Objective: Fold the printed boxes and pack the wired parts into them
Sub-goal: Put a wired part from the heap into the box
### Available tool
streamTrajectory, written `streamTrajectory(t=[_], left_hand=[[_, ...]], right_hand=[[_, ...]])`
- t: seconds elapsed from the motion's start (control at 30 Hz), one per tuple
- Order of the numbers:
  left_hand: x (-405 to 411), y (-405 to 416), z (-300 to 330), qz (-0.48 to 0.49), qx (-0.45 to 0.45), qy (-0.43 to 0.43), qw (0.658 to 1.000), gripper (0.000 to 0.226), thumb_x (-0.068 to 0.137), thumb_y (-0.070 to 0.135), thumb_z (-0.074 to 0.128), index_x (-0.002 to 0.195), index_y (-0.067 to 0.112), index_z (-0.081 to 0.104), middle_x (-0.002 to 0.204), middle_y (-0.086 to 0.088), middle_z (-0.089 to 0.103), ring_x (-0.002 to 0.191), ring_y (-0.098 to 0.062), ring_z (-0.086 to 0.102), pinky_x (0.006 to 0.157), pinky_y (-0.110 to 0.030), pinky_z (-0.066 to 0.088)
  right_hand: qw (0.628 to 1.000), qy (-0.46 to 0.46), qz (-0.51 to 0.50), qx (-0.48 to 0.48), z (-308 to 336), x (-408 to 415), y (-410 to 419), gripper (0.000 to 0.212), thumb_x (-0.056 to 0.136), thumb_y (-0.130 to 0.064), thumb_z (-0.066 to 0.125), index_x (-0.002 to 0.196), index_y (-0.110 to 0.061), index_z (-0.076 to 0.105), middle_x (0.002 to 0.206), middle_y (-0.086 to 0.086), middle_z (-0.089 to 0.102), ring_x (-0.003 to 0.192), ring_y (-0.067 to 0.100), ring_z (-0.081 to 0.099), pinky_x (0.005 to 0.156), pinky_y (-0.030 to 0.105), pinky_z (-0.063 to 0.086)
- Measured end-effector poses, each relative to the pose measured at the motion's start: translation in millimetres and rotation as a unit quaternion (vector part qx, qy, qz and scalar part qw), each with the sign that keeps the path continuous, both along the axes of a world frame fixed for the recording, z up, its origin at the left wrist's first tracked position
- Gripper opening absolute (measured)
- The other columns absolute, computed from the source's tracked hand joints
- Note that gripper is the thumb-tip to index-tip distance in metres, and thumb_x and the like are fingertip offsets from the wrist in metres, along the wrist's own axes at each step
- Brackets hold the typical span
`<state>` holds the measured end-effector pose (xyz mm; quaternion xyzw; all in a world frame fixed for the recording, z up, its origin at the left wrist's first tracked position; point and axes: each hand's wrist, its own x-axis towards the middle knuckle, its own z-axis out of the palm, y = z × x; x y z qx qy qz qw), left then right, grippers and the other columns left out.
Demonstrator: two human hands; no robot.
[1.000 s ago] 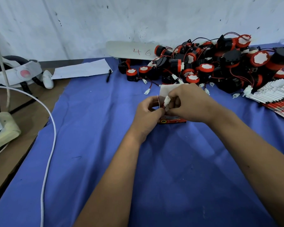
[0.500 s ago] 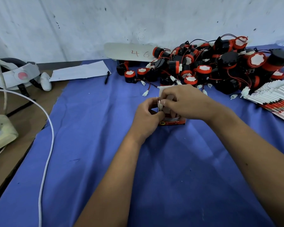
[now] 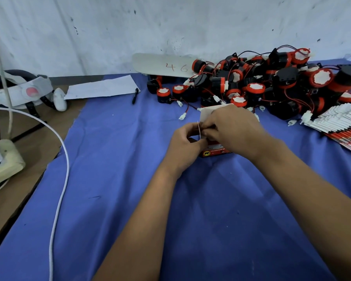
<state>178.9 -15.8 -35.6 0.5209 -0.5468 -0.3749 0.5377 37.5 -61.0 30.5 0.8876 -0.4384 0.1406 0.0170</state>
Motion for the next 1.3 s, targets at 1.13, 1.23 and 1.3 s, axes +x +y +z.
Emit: streamTrajectory(t=[1.13, 1.23, 1.3], left_hand=[[5, 1, -3, -0.034, -0.003, -0.049, 0.998, 0.053, 0.079, -0.007, 0.080, 0.125, 0.012, 0.065, 0.116, 0.002, 0.073, 0.069, -0.024, 0.066, 0.079, -0.049, 0.062], [3, 1, -4, -0.024, -0.008, -0.058, 0.998, 0.055, 0.078, -0.009, 0.078, 0.126, 0.014, 0.064, 0.116, 0.003, 0.073, 0.070, -0.031, 0.069, 0.078, -0.048, 0.063], [-1, 1, -5, -0.005, -0.017, -0.079, 0.997, 0.062, 0.077, -0.004, 0.080, 0.131, 0.019, 0.059, 0.116, 0.005, 0.073, 0.075, -0.033, 0.070, 0.074, -0.037, 0.062]], right_hand=[[0.987, -0.075, -0.140, 0.010, -15, 21, 6, 0.012, 0.079, -0.012, 0.066, 0.082, -0.020, 0.074, 0.074, 0.002, 0.064, 0.065, 0.024, 0.059, 0.050, 0.027, 0.043], [0.989, -0.028, -0.147, 0.009, -18, 25, 6, 0.013, 0.086, -0.011, 0.059, 0.084, -0.018, 0.070, 0.066, -0.001, 0.050, 0.055, 0.018, 0.046, 0.046, 0.025, 0.030], [0.991, 0.001, -0.136, 0.005, -15, 23, 5, 0.012, 0.090, -0.013, 0.058, 0.080, -0.019, 0.059, 0.064, -0.003, 0.040, 0.053, 0.015, 0.036, 0.045, 0.026, 0.025]])
